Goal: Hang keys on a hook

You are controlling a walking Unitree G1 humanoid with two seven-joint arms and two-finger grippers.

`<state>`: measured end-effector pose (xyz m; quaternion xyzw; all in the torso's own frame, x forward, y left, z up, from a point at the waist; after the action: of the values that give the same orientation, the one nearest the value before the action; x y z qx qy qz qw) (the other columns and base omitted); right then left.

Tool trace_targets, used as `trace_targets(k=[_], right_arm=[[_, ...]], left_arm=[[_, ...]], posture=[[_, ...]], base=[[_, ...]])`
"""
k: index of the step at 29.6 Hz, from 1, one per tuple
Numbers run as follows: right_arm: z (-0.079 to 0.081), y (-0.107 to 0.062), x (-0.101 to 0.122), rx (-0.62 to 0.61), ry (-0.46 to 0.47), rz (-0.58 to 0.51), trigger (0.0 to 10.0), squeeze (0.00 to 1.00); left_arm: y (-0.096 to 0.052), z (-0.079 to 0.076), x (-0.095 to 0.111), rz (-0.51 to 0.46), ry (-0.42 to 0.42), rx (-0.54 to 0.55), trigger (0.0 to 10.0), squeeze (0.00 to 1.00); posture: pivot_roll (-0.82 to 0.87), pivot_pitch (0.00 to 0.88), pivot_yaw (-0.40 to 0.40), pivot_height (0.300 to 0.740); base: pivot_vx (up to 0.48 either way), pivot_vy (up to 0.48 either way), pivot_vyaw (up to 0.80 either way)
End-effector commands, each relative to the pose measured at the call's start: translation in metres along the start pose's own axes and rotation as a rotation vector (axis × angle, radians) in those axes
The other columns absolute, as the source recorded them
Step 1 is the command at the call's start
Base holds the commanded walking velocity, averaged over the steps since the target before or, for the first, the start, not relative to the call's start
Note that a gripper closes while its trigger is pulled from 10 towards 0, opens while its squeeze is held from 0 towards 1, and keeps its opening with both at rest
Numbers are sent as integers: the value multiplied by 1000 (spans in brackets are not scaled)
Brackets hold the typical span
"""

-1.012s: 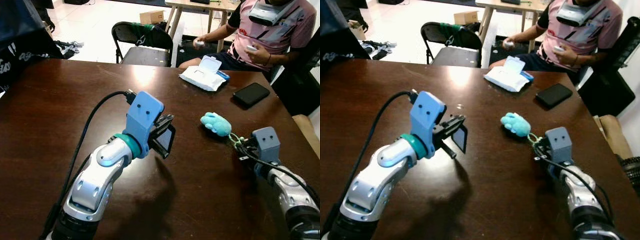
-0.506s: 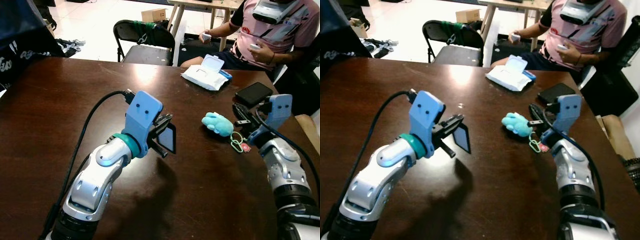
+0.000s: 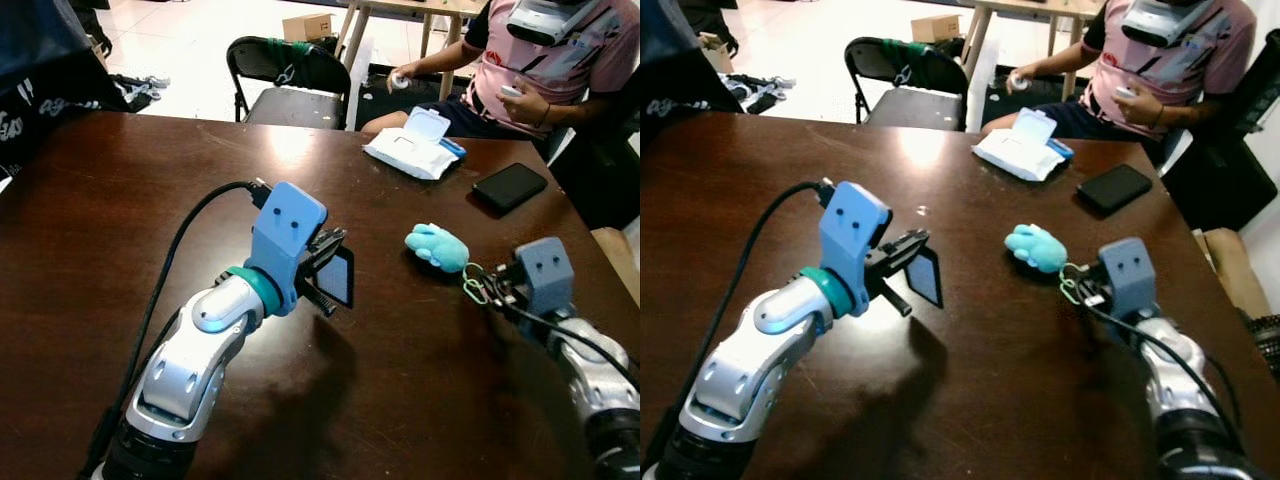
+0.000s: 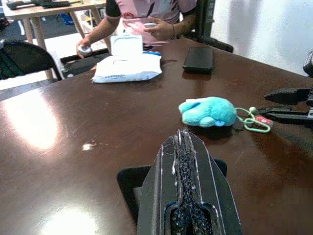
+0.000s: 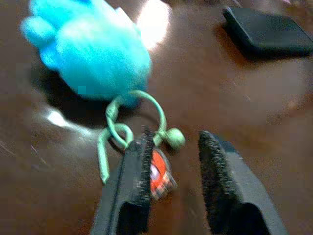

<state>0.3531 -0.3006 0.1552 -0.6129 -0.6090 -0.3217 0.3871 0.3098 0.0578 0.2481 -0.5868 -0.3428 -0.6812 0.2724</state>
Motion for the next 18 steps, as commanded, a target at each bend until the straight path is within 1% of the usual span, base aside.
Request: trace_targets(k=[1,5,7,8,10,11,12,14,18], right_arm=[[-4,-7,-15,-26,-13,59,10000,1000],[-5,-9,-20,-33,-14,78,10000,1000],[-3,-9,-21,-26,-18,83,10000,996],[1,-6,-20,-10,-12,75,10000,0],[1,-6,-20,-10,-12,75,10000,0],[7,-3,-17,11,-10,61,10000,0],[7,-3,-17,11,-10,61,10000,0],[15,1,-12,42,4,29,10000,0],[16,1,-10,48,19,14,10000,0]], left_arm=[[0,-1,-1,-4,-2,-9,10000,0],[0,-1,-1,-4,-2,-9,10000,0],[0,-1,0,-4,-2,-9,10000,0],[1,-1,0,-4,-2,-8,10000,0],[1,-1,0,-4,-2,-8,10000,0],[1,-1,0,-4,-1,-6,10000,0],[1,-1,0,-4,-1,-6,10000,0],[0,0,0,-4,0,-2,10000,0],[0,0,0,-3,0,0,10000,0]], posture=[[30,146,52,740],[31,147,54,740],[32,149,56,740],[34,150,55,740],[34,150,55,740],[38,153,51,740],[38,153,51,740],[41,155,50,740],[41,155,50,740]], base=[[0,0,0],[0,0,0],[0,0,0],[0,0,0],[0,0,0],[0,0,0],[0,0,0],[0,0,0],[0,0,0]])
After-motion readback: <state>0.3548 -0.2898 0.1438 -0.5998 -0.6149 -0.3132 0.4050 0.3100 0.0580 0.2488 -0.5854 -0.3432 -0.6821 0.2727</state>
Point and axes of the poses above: a point about 5 cm out from each wrist's last joint towards the gripper, its own y axis pointing out of the wrist towards the gripper, its own x axis along the axis of the wrist's last joint, z = x × y, the point moved 1 cm from there along y, pointing out of the wrist towards the gripper, and after that the axes turned 8 degrees about -y, right-handed, at the moved point
